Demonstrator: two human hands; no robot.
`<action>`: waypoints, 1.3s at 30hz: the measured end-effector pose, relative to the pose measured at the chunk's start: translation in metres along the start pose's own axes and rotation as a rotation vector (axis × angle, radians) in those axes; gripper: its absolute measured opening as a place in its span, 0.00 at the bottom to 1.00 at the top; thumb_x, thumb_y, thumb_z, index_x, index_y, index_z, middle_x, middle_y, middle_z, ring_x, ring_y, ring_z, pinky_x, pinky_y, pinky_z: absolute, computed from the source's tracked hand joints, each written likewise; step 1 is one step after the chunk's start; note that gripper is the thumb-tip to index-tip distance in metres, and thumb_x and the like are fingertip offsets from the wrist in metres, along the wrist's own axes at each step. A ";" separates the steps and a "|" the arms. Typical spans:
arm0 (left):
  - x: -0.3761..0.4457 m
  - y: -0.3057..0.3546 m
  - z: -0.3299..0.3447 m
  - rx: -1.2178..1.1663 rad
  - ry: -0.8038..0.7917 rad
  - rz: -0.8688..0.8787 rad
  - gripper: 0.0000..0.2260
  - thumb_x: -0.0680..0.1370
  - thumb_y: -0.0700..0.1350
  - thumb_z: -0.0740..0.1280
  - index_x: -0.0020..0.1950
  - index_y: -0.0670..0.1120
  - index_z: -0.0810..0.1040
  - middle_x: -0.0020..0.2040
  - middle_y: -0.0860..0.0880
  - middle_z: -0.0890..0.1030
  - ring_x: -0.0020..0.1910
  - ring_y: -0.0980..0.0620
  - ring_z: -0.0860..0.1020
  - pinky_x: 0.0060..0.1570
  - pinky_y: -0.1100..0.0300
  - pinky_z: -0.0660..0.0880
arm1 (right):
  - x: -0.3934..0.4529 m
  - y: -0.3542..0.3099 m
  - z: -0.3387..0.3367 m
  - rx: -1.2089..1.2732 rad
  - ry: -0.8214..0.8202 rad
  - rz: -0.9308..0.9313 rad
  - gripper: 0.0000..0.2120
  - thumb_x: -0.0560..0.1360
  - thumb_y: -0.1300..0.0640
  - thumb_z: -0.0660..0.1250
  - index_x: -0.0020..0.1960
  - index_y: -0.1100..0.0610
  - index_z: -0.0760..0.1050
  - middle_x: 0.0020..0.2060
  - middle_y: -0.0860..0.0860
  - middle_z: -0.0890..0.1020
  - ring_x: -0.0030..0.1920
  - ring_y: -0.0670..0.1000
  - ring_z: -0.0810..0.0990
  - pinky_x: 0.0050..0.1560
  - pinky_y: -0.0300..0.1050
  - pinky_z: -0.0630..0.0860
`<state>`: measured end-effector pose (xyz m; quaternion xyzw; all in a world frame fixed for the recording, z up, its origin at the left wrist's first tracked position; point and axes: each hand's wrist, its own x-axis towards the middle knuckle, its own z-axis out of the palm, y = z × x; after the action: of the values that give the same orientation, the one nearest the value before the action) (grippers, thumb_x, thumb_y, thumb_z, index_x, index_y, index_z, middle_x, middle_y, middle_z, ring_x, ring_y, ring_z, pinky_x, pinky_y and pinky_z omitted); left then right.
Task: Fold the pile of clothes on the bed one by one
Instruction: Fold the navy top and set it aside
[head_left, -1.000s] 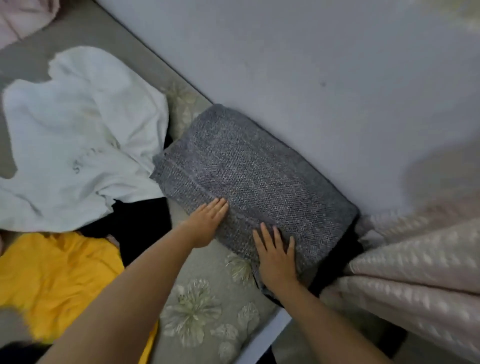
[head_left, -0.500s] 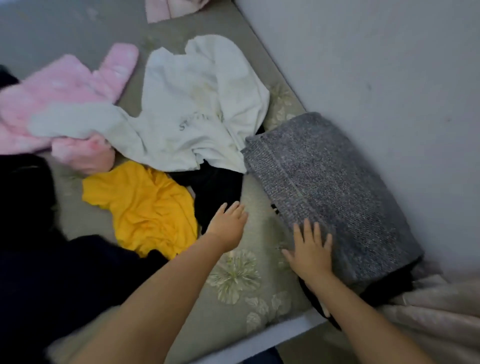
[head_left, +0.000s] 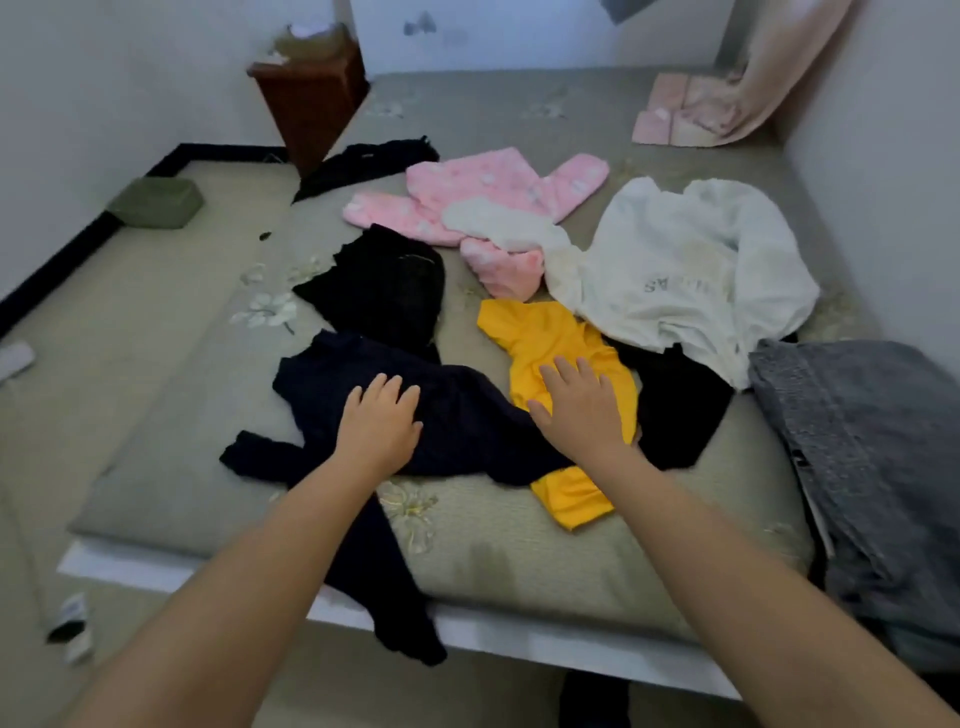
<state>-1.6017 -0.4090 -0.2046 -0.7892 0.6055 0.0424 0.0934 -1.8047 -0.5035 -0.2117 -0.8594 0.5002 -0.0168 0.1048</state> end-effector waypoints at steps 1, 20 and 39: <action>-0.006 -0.018 0.002 -0.004 0.013 -0.033 0.23 0.80 0.51 0.55 0.73 0.46 0.57 0.74 0.45 0.58 0.74 0.47 0.52 0.71 0.49 0.52 | 0.003 -0.014 0.001 -0.004 0.013 -0.011 0.26 0.79 0.46 0.54 0.73 0.55 0.57 0.74 0.53 0.57 0.74 0.55 0.53 0.69 0.56 0.55; 0.058 -0.129 0.161 -0.158 -0.277 -0.176 0.23 0.80 0.52 0.56 0.73 0.45 0.58 0.73 0.46 0.61 0.73 0.48 0.56 0.69 0.52 0.58 | 0.109 -0.057 0.161 -0.095 -0.344 0.016 0.24 0.79 0.49 0.55 0.72 0.56 0.59 0.72 0.53 0.63 0.73 0.55 0.57 0.70 0.53 0.58; 0.041 -0.173 0.218 -0.740 0.036 -0.004 0.11 0.75 0.40 0.60 0.44 0.34 0.79 0.35 0.38 0.80 0.34 0.42 0.79 0.34 0.55 0.72 | 0.076 -0.071 0.204 -0.003 -0.095 -0.021 0.07 0.70 0.57 0.68 0.40 0.61 0.80 0.32 0.55 0.80 0.38 0.58 0.80 0.44 0.47 0.56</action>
<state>-1.4146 -0.3610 -0.4092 -0.7712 0.5493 0.2446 -0.2089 -1.6792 -0.5016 -0.4030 -0.8646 0.4856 0.0238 0.1271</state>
